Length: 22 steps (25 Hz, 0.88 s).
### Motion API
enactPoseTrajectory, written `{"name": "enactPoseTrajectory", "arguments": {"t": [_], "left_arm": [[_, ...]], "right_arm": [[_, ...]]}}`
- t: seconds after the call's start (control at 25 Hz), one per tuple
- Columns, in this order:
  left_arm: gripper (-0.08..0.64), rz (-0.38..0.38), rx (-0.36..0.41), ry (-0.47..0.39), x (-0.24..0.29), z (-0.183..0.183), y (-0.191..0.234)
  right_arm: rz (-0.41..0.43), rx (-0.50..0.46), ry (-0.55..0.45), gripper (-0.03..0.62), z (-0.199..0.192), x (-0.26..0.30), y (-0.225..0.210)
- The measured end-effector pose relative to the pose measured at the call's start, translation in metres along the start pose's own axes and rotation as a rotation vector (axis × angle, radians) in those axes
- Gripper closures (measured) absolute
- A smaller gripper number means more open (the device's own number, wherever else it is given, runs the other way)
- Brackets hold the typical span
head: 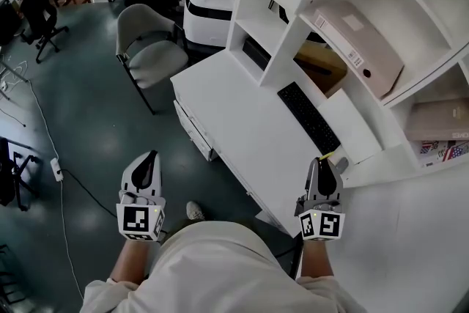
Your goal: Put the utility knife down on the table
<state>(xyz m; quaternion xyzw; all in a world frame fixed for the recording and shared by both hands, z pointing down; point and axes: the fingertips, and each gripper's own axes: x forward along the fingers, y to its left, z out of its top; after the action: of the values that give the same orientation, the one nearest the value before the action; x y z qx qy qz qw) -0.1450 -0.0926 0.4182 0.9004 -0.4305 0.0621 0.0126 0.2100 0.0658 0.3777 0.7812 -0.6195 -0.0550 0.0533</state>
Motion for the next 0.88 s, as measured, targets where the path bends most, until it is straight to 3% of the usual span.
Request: {"name": "enactPoseTrajectory", "arguments": {"t": [0.44,0.88], "left_arm": [[0.551,0.055,-0.027,0.019,-0.001,-0.017,0.049],[0.551,0.173,-0.040,0.034,-0.004,-0.012,0.071]], "right_arm": [[0.051,-0.024,0.075,0.528,-0.027,0.048,0.034],[0.188,-0.077,0.254,0.527,-0.106,0.115,0.045]]}}
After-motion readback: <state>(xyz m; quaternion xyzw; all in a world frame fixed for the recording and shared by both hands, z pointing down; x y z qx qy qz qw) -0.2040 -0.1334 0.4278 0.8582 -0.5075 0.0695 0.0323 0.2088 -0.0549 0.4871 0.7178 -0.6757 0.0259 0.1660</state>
